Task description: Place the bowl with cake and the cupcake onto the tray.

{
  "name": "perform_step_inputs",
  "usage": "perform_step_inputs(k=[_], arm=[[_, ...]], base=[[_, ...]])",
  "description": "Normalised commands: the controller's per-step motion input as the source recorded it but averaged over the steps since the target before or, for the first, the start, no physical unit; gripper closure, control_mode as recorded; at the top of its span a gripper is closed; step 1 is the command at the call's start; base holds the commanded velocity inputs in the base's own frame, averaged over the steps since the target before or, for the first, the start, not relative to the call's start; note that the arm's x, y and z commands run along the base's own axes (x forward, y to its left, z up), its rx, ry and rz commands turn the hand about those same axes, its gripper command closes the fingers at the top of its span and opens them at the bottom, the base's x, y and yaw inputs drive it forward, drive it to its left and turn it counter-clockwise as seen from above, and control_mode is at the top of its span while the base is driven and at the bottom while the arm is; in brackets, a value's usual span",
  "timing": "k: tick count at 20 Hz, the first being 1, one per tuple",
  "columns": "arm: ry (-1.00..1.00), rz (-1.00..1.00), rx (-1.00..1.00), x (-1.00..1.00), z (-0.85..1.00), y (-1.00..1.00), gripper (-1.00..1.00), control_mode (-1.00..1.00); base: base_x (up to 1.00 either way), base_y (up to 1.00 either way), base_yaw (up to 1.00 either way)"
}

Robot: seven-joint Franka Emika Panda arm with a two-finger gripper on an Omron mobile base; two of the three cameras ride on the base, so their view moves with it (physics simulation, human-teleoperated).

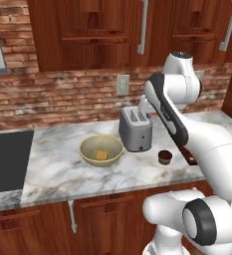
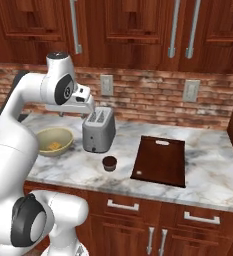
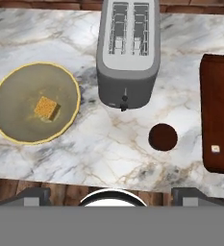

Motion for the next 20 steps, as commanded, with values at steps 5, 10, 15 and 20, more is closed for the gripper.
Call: perform_step_inputs(k=[5, 10, 15, 20], arm=[[0.00, 0.00, 0.00, 0.00, 0.00, 0.00, -1.00, 1.00], [0.00, 0.00, 0.00, 0.00, 0.00, 0.00, -1.00, 1.00], [0.00, 0.00, 0.00, 0.00, 0.00, 0.00, -1.00, 1.00], [0.00, 0.00, 0.00, -0.06, -0.02, 0.00, -1.00, -1.00]], base=[[0.00, -0.43, 0.00], [0.00, -0.24, 0.00], [0.00, -0.01, 0.00], [-0.02, 0.00, 0.00]])
